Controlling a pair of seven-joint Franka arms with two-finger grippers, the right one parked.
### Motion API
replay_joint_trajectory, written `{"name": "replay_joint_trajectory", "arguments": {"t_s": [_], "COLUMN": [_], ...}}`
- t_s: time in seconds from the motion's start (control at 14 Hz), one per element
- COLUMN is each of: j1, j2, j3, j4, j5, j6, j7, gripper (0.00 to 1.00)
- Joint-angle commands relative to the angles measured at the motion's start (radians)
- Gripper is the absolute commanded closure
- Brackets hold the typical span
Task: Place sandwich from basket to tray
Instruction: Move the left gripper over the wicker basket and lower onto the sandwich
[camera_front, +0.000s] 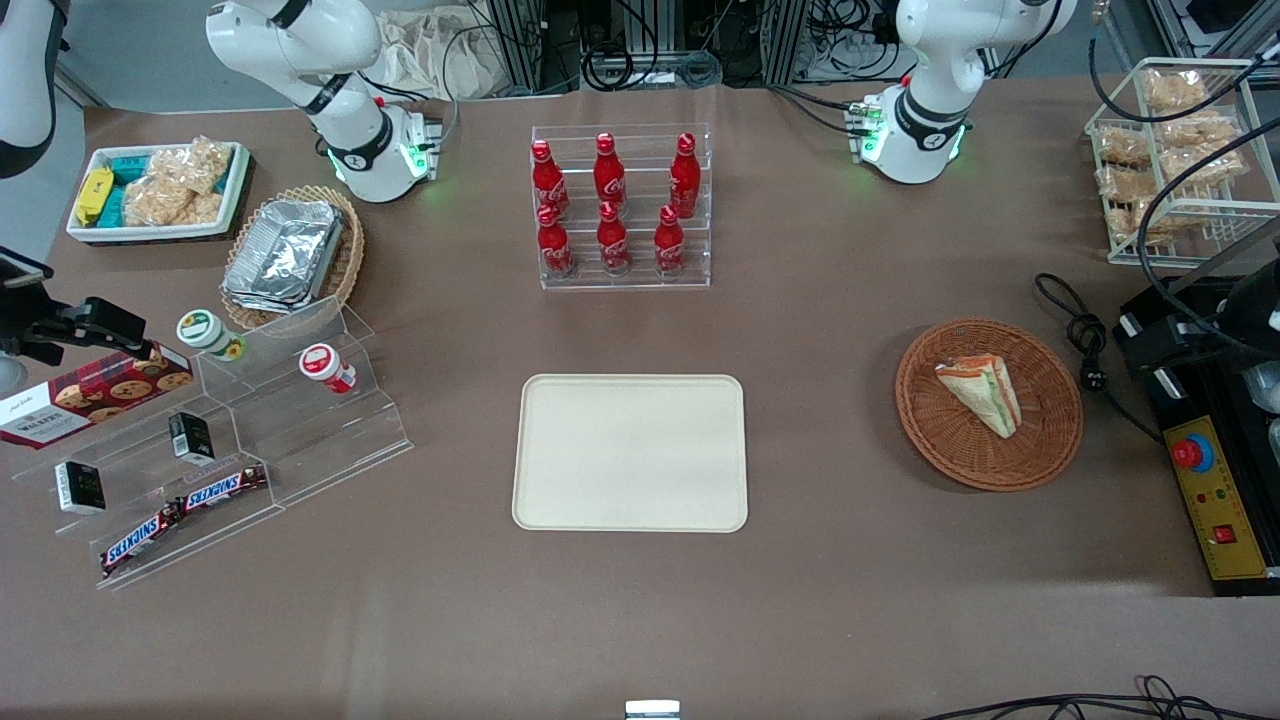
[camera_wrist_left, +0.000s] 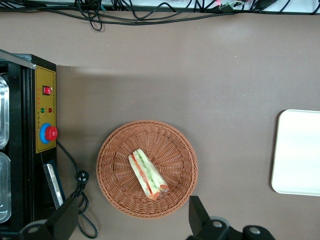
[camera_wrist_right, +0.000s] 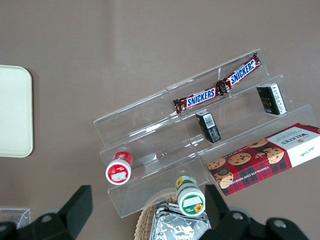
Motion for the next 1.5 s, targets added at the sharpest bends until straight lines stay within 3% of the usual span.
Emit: {"name": "replay_joint_trajectory", "arguments": {"t_s": [0.0, 0.21, 0.64, 1.07, 1.43], "j1": [0.004, 0.004, 0.015, 0.064, 0.069], "j2": [0.008, 0.009, -0.008, -0.011, -0.034], "j3": [-0.006, -0.005, 0.004, 0.017, 0.017], "j4": [0.016, 0.012, -0.192, -0.41, -0.634], "j5": [-0.012, -0.012, 0.004, -0.01, -0.012], "j6": [-0.005, -0.013, -0.01, 0.16, 0.428], "j7": [0.013, 0.008, 0.013, -0.005, -0.215], "gripper": [0.01, 0.01, 0.02, 0.03, 0.03]}}
